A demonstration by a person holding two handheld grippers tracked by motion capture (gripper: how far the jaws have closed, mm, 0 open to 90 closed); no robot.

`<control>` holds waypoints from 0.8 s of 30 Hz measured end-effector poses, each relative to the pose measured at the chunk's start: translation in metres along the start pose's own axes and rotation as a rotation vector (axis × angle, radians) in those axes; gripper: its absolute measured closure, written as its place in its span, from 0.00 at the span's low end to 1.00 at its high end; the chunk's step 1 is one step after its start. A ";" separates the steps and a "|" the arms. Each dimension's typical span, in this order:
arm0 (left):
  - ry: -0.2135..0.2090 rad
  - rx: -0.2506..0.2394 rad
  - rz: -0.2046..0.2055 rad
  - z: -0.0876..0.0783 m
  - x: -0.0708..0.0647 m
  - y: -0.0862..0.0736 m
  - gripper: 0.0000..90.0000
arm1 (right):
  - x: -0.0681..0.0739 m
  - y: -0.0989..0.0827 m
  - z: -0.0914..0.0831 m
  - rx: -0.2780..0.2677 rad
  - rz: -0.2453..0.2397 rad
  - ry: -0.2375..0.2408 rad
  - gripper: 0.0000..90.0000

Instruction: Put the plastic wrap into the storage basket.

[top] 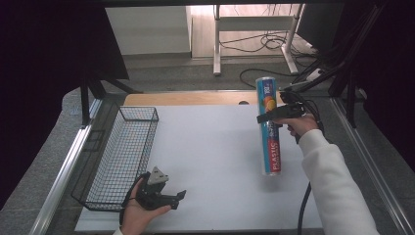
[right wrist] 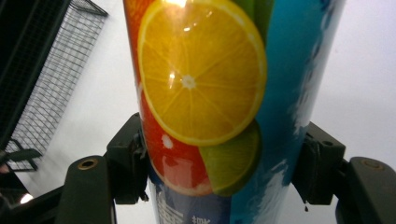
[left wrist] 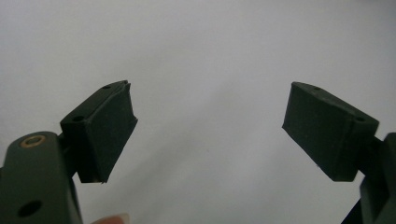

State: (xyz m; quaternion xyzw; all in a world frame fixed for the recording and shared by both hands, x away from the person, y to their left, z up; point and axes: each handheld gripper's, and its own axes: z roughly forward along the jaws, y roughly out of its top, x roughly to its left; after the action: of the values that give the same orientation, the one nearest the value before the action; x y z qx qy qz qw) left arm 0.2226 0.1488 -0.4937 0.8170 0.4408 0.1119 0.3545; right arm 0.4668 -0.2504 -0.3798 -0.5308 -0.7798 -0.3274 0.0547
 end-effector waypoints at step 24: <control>-0.099 -0.088 -0.060 -0.002 -0.005 0.042 0.18 | 0.054 -0.001 0.034 -0.041 -0.053 0.055 0.36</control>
State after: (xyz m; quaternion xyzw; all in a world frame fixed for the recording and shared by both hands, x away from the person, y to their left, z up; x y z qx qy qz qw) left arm 0.2458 0.1307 -0.4629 0.7915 0.4419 0.0799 0.4145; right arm 0.4518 -0.1890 -0.3830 -0.5017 -0.7849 -0.3592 0.0563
